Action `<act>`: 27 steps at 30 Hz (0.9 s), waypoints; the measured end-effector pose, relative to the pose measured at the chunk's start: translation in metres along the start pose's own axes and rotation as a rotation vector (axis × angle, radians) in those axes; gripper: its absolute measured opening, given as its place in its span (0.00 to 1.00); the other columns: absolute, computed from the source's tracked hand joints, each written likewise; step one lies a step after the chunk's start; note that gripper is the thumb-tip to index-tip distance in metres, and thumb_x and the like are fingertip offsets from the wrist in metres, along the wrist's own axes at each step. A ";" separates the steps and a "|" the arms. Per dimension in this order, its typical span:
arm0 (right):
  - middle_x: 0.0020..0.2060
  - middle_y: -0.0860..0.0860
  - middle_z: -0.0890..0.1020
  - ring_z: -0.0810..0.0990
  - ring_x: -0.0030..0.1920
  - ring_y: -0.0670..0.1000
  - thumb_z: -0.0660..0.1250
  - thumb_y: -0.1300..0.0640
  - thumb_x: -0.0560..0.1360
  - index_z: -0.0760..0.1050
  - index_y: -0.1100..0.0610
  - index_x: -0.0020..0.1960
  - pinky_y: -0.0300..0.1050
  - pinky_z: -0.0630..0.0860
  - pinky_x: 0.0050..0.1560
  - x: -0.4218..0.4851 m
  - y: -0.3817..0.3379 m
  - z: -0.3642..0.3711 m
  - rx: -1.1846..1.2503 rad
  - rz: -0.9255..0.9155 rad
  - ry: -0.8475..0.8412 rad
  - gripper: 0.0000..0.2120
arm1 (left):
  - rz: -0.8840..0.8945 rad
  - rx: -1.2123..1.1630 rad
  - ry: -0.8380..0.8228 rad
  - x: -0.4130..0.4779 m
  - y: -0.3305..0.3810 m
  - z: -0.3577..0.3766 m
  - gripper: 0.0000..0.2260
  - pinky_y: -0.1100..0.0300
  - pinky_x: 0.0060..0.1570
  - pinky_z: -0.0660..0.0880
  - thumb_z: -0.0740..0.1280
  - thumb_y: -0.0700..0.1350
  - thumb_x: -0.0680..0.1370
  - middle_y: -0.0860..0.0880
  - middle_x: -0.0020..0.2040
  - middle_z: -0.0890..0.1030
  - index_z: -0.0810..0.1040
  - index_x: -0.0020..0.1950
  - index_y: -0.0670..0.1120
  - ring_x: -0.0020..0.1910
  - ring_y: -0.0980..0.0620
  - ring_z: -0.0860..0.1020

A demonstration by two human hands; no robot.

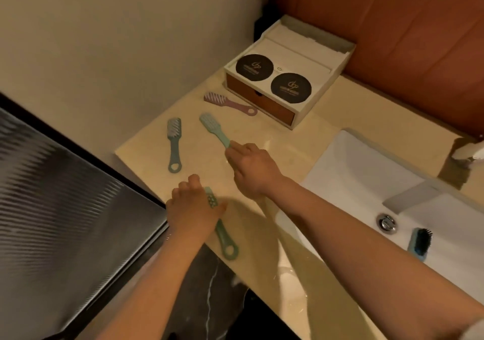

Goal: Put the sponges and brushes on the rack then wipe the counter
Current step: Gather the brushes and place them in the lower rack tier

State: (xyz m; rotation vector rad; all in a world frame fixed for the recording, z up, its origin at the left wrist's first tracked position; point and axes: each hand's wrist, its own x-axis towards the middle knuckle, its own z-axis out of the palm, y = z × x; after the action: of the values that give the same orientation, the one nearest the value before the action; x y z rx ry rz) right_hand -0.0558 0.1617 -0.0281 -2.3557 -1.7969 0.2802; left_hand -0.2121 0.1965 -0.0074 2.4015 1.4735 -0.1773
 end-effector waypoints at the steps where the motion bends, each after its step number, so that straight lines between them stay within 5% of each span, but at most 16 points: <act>1: 0.65 0.55 0.73 0.71 0.58 0.58 0.57 0.61 0.75 0.70 0.56 0.61 0.50 0.69 0.49 0.003 -0.004 0.002 -0.018 -0.013 0.010 0.14 | -0.019 0.010 0.002 0.001 -0.002 0.000 0.31 0.51 0.55 0.70 0.68 0.63 0.69 0.44 0.59 0.74 0.65 0.63 0.45 0.60 0.42 0.71; 7: 0.45 0.57 0.82 0.75 0.46 0.60 0.62 0.60 0.75 0.76 0.59 0.51 0.48 0.63 0.39 -0.002 -0.007 0.008 -0.094 0.062 0.141 0.07 | -0.018 0.036 -0.093 0.005 -0.008 0.004 0.26 0.50 0.55 0.71 0.67 0.60 0.72 0.44 0.58 0.74 0.67 0.60 0.43 0.59 0.43 0.72; 15: 0.47 0.56 0.81 0.77 0.49 0.59 0.59 0.52 0.78 0.68 0.58 0.58 0.48 0.59 0.43 -0.016 0.001 -0.001 -0.172 0.293 0.027 0.12 | 0.006 -0.073 -0.084 0.007 -0.007 0.006 0.22 0.49 0.54 0.72 0.70 0.55 0.70 0.43 0.56 0.72 0.70 0.56 0.44 0.58 0.43 0.70; 19: 0.50 0.55 0.80 0.76 0.52 0.57 0.64 0.56 0.74 0.69 0.58 0.57 0.48 0.60 0.45 -0.017 0.000 -0.005 -0.186 0.399 -0.072 0.13 | 0.002 -0.139 -0.051 0.008 -0.008 0.008 0.20 0.51 0.52 0.70 0.71 0.54 0.69 0.43 0.54 0.72 0.72 0.54 0.44 0.56 0.42 0.70; 22: 0.56 0.56 0.75 0.73 0.57 0.58 0.65 0.56 0.74 0.69 0.59 0.60 0.47 0.65 0.49 -0.019 0.001 -0.008 -0.143 0.450 -0.115 0.16 | 0.007 -0.300 -0.019 0.008 -0.008 0.009 0.18 0.52 0.49 0.69 0.72 0.52 0.69 0.45 0.51 0.73 0.69 0.50 0.45 0.54 0.42 0.72; 27: 0.52 0.58 0.79 0.77 0.51 0.60 0.61 0.60 0.76 0.68 0.59 0.59 0.47 0.65 0.40 -0.038 0.001 -0.014 0.049 0.417 -0.106 0.12 | 0.031 -0.640 0.020 0.000 0.000 0.003 0.16 0.54 0.43 0.72 0.70 0.44 0.72 0.52 0.38 0.72 0.66 0.53 0.48 0.44 0.43 0.75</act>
State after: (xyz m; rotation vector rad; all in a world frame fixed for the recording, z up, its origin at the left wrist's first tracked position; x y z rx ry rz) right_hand -0.0610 0.1246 -0.0127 -2.7061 -1.2997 0.5020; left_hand -0.2114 0.1958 -0.0102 1.9024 1.2518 0.2871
